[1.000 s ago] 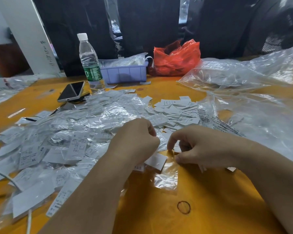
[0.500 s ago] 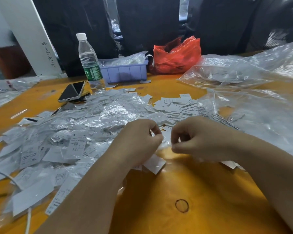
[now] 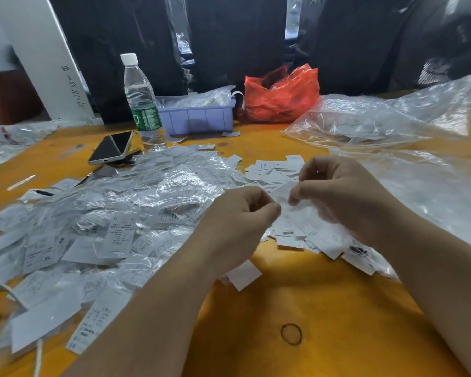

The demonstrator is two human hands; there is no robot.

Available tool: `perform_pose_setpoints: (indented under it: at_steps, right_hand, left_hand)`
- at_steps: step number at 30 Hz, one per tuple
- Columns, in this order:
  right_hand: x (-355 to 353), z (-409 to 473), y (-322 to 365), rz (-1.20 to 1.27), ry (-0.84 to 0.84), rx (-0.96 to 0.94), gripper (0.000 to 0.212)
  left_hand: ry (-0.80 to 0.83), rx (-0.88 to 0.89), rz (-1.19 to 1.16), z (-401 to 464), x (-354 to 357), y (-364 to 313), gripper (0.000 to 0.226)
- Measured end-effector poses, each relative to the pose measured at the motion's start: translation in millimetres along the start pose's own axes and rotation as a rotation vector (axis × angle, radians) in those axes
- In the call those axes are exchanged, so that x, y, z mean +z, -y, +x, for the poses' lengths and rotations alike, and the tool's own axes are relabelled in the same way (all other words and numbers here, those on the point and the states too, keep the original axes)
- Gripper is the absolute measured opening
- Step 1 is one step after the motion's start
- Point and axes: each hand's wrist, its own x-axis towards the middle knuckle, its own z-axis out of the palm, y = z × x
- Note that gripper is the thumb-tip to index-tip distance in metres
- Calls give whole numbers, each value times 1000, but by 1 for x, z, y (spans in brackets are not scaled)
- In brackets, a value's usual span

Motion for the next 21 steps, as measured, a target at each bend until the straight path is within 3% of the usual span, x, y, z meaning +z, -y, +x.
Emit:
perform_pose_setpoints:
  at_steps: [3, 6, 11, 14, 21]
  right_hand:
    - [-1, 1, 0, 136, 58, 104, 24]
    - [0, -2, 1, 282, 250, 240, 36]
    - [-2, -1, -1, 495, 488, 355, 32]
    - [-4, -1, -1, 618, 496, 414, 17]
    - [-1, 2, -3, 676, 322, 341, 17]
  left_hand:
    - [-26, 10, -55, -1, 1, -1, 20]
    - [-34, 23, -91, -2, 2, -4, 24]
    - [-45, 24, -96, -2, 2, -4, 31]
    - [-34, 21, -116, -2, 2, -4, 32]
    - [-49, 49, -199, -4, 1, -7, 14]
